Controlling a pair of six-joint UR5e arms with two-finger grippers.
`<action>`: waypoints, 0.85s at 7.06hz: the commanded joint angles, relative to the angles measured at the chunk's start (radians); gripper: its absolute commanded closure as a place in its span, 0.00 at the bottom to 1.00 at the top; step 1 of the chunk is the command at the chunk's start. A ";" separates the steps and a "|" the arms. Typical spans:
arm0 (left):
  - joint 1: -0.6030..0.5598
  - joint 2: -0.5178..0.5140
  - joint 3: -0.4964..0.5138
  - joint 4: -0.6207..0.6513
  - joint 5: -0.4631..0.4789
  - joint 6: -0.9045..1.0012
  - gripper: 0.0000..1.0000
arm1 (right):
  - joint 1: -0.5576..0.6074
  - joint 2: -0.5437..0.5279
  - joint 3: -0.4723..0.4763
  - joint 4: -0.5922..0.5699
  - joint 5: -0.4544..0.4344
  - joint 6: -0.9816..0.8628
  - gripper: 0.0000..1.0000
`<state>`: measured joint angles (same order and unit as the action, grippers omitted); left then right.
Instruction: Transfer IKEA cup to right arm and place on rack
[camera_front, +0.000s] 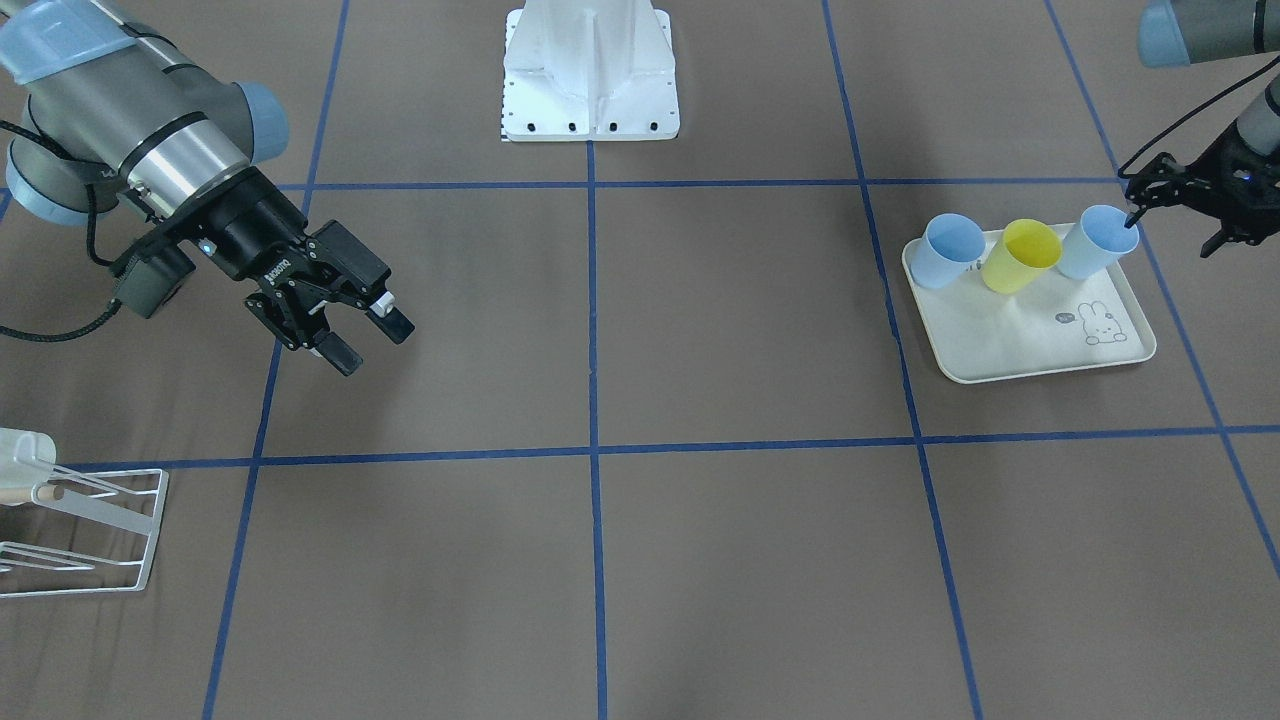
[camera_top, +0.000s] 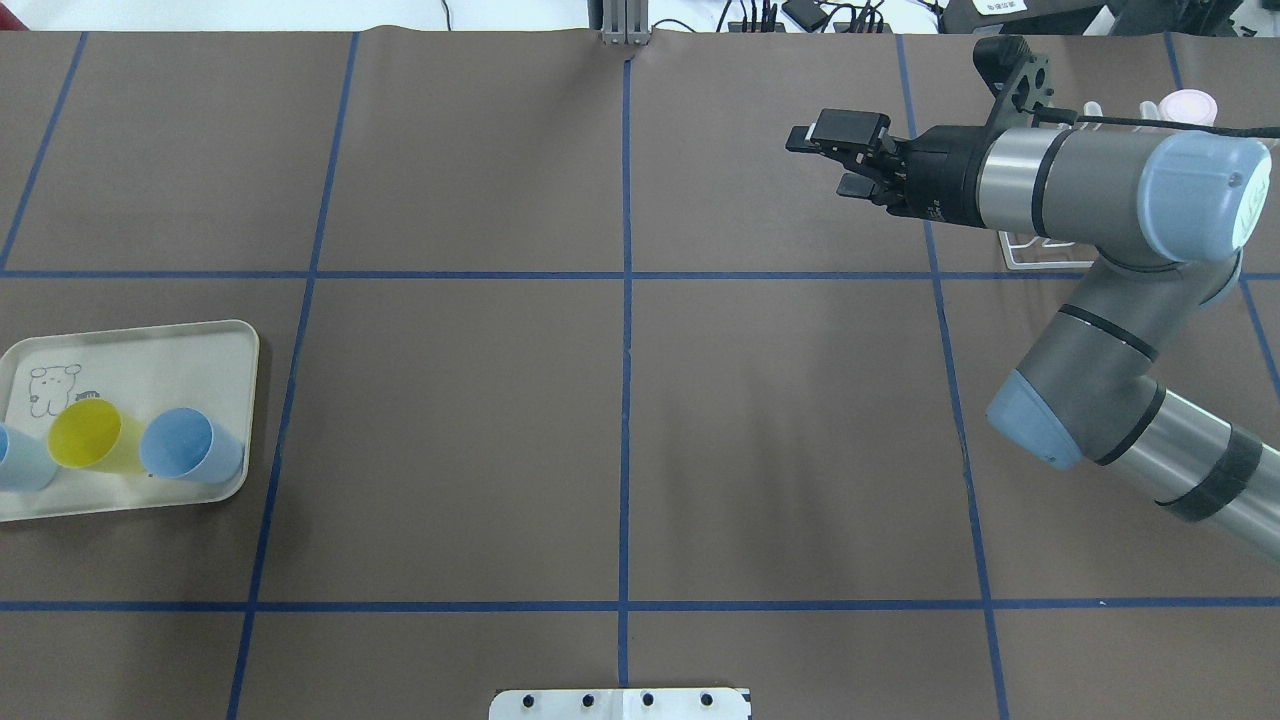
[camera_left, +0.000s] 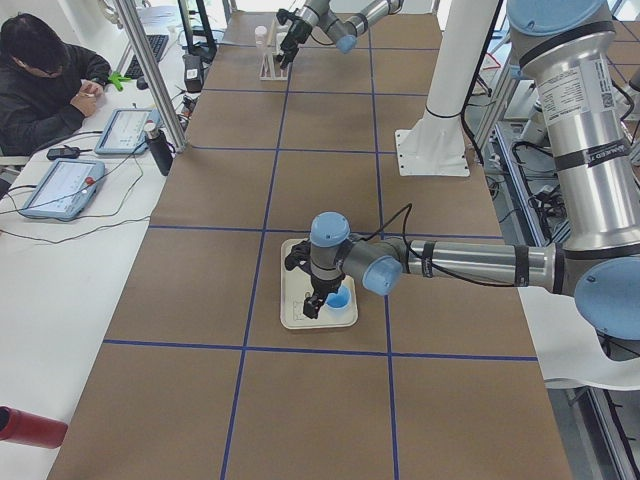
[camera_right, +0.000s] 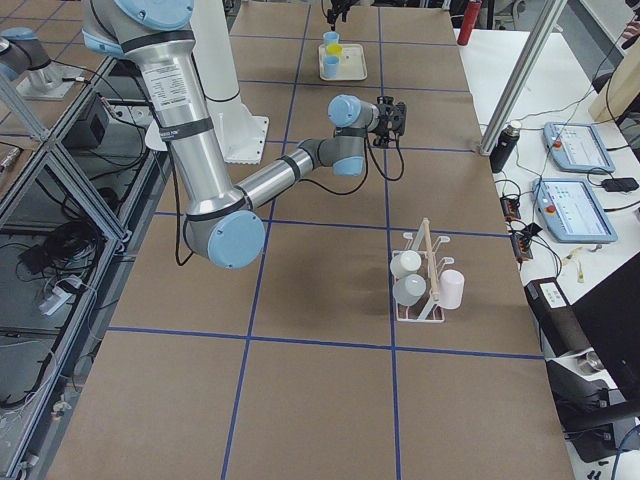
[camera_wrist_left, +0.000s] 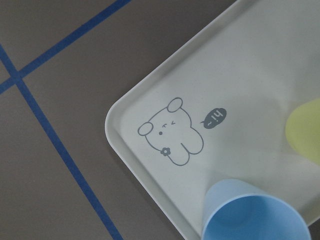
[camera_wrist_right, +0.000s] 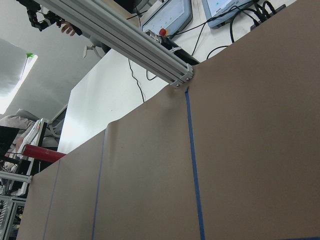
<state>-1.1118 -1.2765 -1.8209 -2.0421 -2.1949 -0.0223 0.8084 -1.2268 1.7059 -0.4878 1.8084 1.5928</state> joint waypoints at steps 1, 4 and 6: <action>0.021 -0.010 0.014 -0.001 -0.015 -0.004 0.01 | 0.000 0.000 0.000 0.000 0.000 -0.001 0.00; 0.021 -0.018 0.037 -0.010 -0.016 -0.001 0.36 | 0.000 0.000 -0.002 0.000 0.000 -0.001 0.00; 0.024 -0.024 0.043 -0.012 -0.016 -0.001 0.36 | 0.000 0.000 0.000 0.000 0.000 -0.001 0.00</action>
<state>-1.0896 -1.2976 -1.7821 -2.0530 -2.2102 -0.0231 0.8084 -1.2272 1.7046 -0.4878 1.8086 1.5923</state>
